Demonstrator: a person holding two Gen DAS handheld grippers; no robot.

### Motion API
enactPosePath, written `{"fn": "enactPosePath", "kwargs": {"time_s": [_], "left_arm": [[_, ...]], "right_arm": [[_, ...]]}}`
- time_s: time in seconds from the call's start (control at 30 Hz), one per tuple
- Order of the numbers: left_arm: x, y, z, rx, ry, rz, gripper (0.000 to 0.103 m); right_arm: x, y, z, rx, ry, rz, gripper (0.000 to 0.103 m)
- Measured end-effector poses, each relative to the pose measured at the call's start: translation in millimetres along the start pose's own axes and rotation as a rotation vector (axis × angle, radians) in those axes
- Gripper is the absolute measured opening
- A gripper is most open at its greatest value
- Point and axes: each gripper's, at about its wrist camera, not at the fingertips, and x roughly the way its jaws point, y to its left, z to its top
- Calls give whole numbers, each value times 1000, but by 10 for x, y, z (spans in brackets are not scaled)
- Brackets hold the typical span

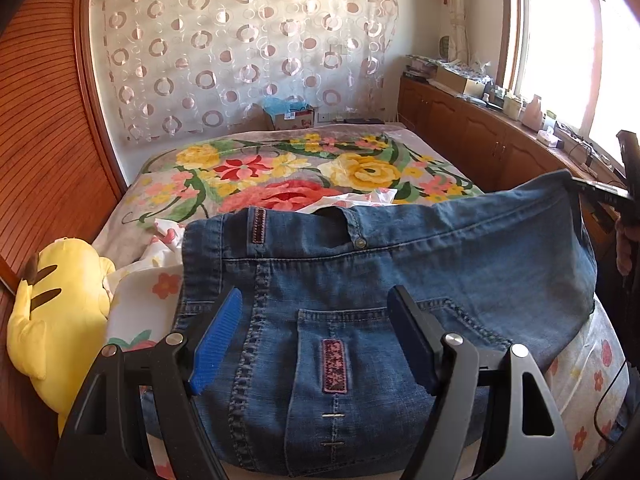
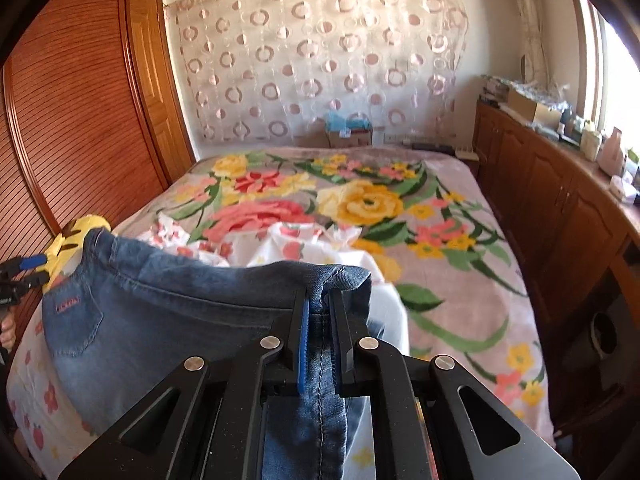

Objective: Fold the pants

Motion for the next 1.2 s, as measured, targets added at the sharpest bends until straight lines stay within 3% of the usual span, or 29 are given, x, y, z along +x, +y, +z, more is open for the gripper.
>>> {"fn": "enactPosePath", "kwargs": {"time_s": [0.1,0.3,0.43,0.67,0.9,1.2], "left_arm": [[-25,31,-8,-2,-5,5,76],[-54,38,-65,-3,-4,2,76],[-82,11,-98,5,3,3,76],[-205,65,-175,1,-1,17,76],[-292,233,-360,-18,10,45,76],[-258,547,-653,-53,62,99,76]], "right_arm": [[103,13,59,-6,1,-24,8],[426,155,-107,9,82,-49,9],[400,228,-101,24,95,-59,21],[-39,302,-213,33,70,-38,42],[-493,342,-620,64,99,11,44],[-629,349,-1098,78,203,19,44]]}}
